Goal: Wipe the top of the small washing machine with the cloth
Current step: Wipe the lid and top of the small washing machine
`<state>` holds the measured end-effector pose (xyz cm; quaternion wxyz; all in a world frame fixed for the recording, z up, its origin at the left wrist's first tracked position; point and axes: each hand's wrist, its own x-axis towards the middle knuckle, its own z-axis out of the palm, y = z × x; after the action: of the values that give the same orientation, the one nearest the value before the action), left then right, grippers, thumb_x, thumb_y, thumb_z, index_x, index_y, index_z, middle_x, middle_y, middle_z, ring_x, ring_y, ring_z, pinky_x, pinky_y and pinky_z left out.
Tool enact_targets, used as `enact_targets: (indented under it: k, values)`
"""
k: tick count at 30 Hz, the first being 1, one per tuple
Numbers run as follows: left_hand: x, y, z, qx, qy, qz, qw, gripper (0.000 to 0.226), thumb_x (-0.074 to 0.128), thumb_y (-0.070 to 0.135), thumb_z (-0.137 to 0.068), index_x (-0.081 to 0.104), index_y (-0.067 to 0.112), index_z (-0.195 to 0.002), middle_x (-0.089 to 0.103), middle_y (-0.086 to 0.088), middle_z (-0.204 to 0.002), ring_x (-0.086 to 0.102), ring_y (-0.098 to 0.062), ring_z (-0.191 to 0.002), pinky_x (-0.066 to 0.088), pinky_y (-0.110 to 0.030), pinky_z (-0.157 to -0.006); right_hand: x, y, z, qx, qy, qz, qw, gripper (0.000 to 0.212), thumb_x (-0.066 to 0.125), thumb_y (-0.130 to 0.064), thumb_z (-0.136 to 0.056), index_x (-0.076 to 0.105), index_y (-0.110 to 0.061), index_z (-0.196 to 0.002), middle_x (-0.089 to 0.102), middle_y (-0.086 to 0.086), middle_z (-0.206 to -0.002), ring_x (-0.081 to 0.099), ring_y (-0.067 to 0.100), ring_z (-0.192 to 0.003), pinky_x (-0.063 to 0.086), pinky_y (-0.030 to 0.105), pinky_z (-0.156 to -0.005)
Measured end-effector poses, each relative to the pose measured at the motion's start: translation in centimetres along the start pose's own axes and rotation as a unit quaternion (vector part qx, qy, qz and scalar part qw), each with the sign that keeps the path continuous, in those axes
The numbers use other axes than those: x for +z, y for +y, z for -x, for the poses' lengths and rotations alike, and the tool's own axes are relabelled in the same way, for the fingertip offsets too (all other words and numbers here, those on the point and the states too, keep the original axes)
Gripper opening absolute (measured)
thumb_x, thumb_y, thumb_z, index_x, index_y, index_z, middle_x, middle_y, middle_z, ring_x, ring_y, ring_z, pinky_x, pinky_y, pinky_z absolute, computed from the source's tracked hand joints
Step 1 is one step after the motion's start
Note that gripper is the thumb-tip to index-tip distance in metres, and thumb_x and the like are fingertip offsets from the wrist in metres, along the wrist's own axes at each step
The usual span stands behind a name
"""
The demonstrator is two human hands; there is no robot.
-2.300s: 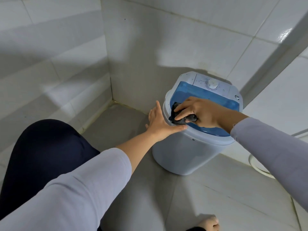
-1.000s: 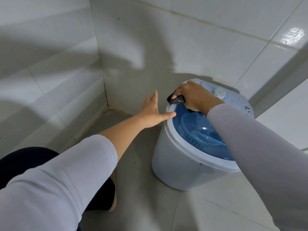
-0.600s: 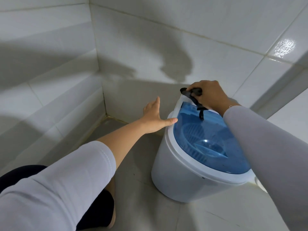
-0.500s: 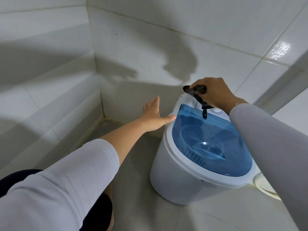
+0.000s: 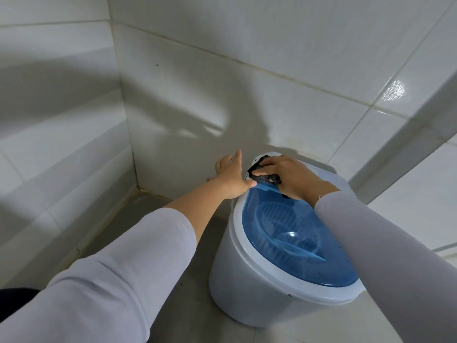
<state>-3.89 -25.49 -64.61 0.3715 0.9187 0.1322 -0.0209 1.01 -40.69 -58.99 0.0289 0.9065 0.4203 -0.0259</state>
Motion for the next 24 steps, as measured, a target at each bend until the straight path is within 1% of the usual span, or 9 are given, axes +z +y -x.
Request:
enact_targets:
  k: [5, 10, 14, 17, 21, 24]
  values:
    - [-0.2, -0.4, -0.1, -0.010, -0.011, -0.004, 1.000, 0.102, 0.062, 0.049, -0.083, -0.009, 0.025, -0.151, 0.002, -0.006, -0.161, -0.004, -0.027, -0.148, 0.018, -0.058, -0.115, 0.7, 0.2, -0.6, -0.007, 0.045, 0.027, 0.999, 0.049, 0.053, -0.010, -0.089, 0.052, -0.035, -0.131, 0.051, -0.004, -0.136, 0.045, 0.024, -0.115, 0.044, 0.033, -0.093]
    - [-0.3, -0.4, -0.4, -0.011, -0.021, -0.015, 1.000, 0.103, 0.062, 0.051, -0.082, -0.011, 0.026, -0.151, 0.001, -0.006, -0.161, -0.005, -0.028, -0.148, 0.019, -0.058, -0.115, 0.6, 0.3, -1.8, 0.004, 0.053, 0.065, 0.996, 0.053, 0.047, -0.005, -0.089, 0.048, -0.031, -0.135, 0.053, 0.002, -0.131, 0.044, 0.027, -0.109, 0.045, 0.036, -0.091]
    - [-0.3, -0.4, -0.4, -0.003, -0.019, -0.026, 0.999, 0.104, 0.062, 0.052, -0.082, -0.012, 0.026, -0.150, 0.001, -0.006, -0.161, -0.004, -0.028, -0.148, 0.019, -0.058, -0.115, 0.4, 0.3, -3.0, 0.034, 0.056, 0.097, 0.993, 0.049, 0.047, -0.008, -0.091, 0.048, -0.031, -0.134, 0.053, 0.005, -0.128, 0.044, 0.029, -0.113, 0.049, 0.039, -0.089]
    - [-0.3, -0.5, -0.4, -0.001, -0.019, -0.025, 1.000, 0.104, 0.062, 0.051, -0.082, -0.013, 0.027, -0.150, 0.001, -0.007, -0.161, -0.004, -0.029, -0.148, 0.019, -0.059, -0.114, 0.3, 0.7, -3.9, 0.055, 0.066, 0.122, 0.989, 0.043, 0.045, -0.011, -0.094, 0.052, -0.031, -0.131, 0.055, 0.006, -0.123, 0.046, 0.031, -0.111, 0.051, 0.040, -0.085]
    - [-0.3, -0.7, -0.3, -0.001, -0.018, -0.018, 1.000, 0.104, 0.062, 0.052, -0.082, -0.013, 0.027, -0.150, 0.001, -0.006, -0.161, -0.004, -0.028, -0.148, 0.018, -0.059, -0.114, 0.4, 1.4, -4.5, 0.087, 0.080, 0.127, 0.985, 0.042, 0.040, -0.010, -0.096, 0.054, -0.032, -0.129, 0.056, 0.008, -0.119, 0.048, 0.032, -0.108, 0.048, 0.037, -0.079]
    - [-0.3, -0.8, -0.4, -0.002, -0.019, -0.012, 1.000, 0.105, 0.062, 0.053, -0.081, -0.014, 0.028, -0.150, 0.000, -0.006, -0.161, -0.005, -0.027, -0.148, 0.018, -0.059, -0.114, 0.3, 1.5, -4.5, 0.116, 0.073, 0.113, 0.984, 0.041, 0.038, -0.015, -0.097, 0.053, -0.032, -0.131, 0.055, 0.010, -0.118, 0.046, 0.034, -0.110, 0.046, 0.038, -0.079]
